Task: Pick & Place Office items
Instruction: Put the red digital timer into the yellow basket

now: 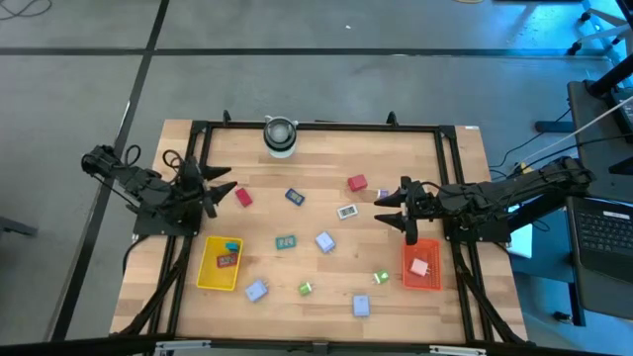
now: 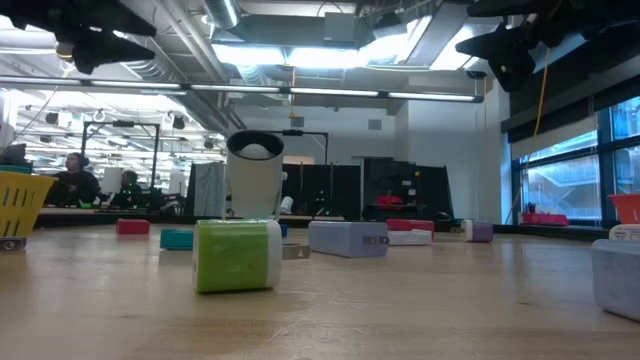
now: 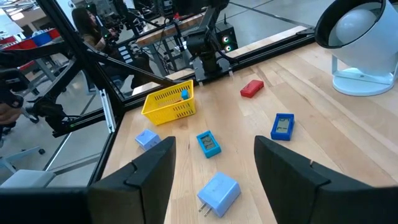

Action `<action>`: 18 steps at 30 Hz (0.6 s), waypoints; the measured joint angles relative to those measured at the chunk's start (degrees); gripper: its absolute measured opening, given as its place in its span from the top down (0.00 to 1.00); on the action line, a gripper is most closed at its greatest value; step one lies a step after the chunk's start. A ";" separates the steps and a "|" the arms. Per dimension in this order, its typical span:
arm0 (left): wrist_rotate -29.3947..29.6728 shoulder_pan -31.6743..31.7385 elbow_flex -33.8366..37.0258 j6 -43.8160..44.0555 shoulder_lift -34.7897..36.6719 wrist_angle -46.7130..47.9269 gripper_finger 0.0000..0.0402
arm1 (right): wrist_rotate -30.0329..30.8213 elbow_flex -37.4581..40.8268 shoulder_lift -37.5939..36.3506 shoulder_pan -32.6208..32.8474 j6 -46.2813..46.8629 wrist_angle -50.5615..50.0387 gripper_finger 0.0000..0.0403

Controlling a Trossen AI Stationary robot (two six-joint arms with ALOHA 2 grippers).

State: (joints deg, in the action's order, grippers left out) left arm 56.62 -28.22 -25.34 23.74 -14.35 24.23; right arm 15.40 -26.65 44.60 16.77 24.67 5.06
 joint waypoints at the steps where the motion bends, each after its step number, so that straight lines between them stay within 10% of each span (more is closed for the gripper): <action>1: -0.02 0.62 0.00 0.24 0.00 0.02 0.40 | -0.01 0.00 0.00 0.00 0.00 0.01 0.46; 18: -16.16 19.97 -3.34 17.02 -3.89 13.63 0.40 | 0.04 0.00 0.00 0.01 -0.04 0.02 0.46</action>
State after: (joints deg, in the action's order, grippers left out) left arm 40.46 -8.25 -28.68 40.76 -18.24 37.86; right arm 15.44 -26.65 44.60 16.78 24.62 5.08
